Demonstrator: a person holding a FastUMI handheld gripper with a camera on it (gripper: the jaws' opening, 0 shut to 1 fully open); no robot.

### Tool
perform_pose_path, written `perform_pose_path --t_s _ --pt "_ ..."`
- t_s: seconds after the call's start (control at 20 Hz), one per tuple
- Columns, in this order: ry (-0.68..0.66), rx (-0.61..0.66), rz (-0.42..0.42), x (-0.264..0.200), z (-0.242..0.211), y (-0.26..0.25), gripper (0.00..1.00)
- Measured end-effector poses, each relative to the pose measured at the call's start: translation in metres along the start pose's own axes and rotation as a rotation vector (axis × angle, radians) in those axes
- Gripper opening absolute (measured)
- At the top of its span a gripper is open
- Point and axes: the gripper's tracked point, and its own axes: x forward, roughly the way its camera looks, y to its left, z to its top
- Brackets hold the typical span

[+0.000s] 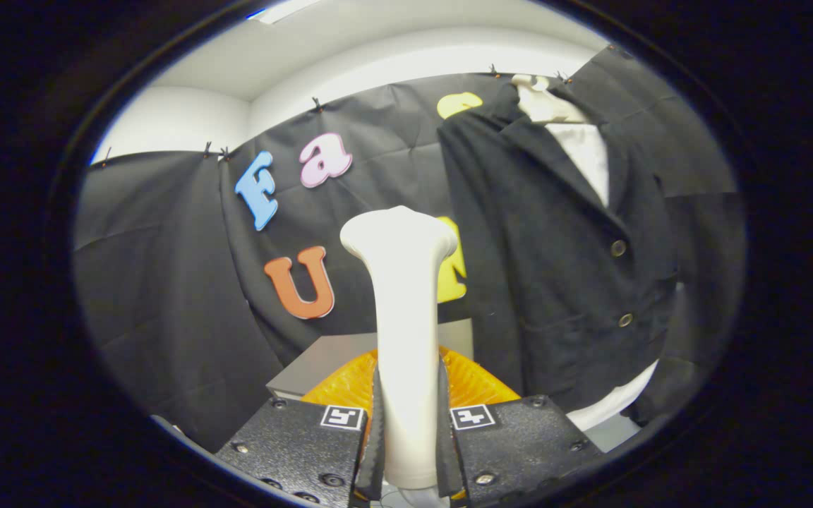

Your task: Iron the clothes twice with a garment steamer, once on the left side and once on the right side.

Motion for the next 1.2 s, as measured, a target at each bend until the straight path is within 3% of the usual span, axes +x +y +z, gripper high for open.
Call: perform_pose_path --t_s 0.4,0.7,0.9,1.2 --pt "-0.144 0.006 -0.124 -0.050 0.086 -0.092 0.31" --pt "-0.191 -0.061 -0.180 -0.029 0.144 -0.118 0.31" --pt "-0.179 -0.092 -0.185 -0.001 0.154 -0.111 0.31" --pt "-0.109 -0.082 -0.223 0.028 0.129 -0.125 0.31"
